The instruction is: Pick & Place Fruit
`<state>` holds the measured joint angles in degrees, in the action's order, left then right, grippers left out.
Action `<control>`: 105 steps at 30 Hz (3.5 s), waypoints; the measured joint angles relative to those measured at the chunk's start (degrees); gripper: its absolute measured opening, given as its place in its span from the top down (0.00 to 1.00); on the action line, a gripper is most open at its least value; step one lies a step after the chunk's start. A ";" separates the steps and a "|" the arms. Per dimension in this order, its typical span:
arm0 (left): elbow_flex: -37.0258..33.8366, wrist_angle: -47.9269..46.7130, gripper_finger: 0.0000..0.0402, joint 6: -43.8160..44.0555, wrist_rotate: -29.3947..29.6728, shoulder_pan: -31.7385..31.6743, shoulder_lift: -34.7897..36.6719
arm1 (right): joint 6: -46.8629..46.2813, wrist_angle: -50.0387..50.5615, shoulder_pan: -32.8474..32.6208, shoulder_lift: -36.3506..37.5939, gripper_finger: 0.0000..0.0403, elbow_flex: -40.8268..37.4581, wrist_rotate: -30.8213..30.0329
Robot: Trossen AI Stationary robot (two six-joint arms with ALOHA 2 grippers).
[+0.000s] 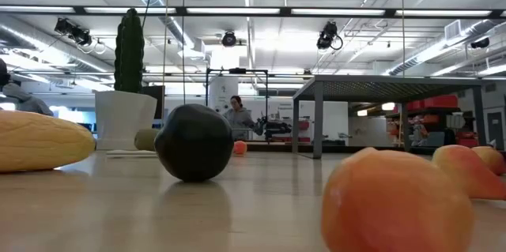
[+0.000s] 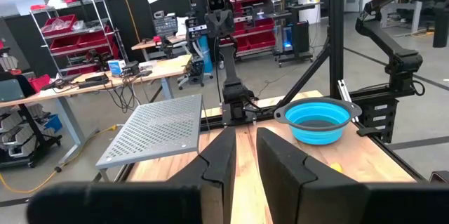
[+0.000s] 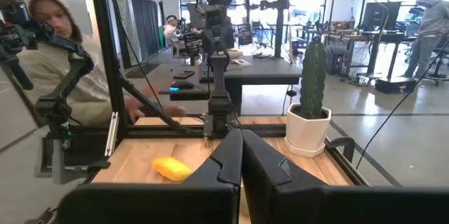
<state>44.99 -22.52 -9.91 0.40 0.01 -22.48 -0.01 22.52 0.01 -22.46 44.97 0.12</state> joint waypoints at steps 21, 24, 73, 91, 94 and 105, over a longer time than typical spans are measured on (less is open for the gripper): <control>-0.02 -0.02 0.84 0.00 -0.01 0.01 0.02 | 0.00 0.00 0.00 -0.01 0.98 0.00 0.00; -0.01 -0.02 0.84 0.00 -0.02 0.01 0.00 | 0.00 0.00 0.00 -0.01 0.98 0.00 0.00; -0.02 -0.02 0.84 0.02 0.00 0.02 0.00 | 0.00 0.00 0.00 -0.01 0.98 0.00 0.00; -0.02 0.22 0.84 2.99 -0.03 0.00 0.00 | 0.00 0.00 0.00 -0.02 0.98 0.00 0.00; -0.02 2.85 0.84 8.37 0.10 0.02 -0.02 | 0.00 0.00 0.00 -0.01 0.98 0.00 0.00; -8.18 4.37 0.84 19.41 -2.85 0.02 0.00 | 0.00 0.00 0.00 -0.02 0.98 0.00 0.00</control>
<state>36.82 -18.15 9.50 -2.44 0.03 -22.48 -0.01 22.52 0.01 -22.48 44.97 0.12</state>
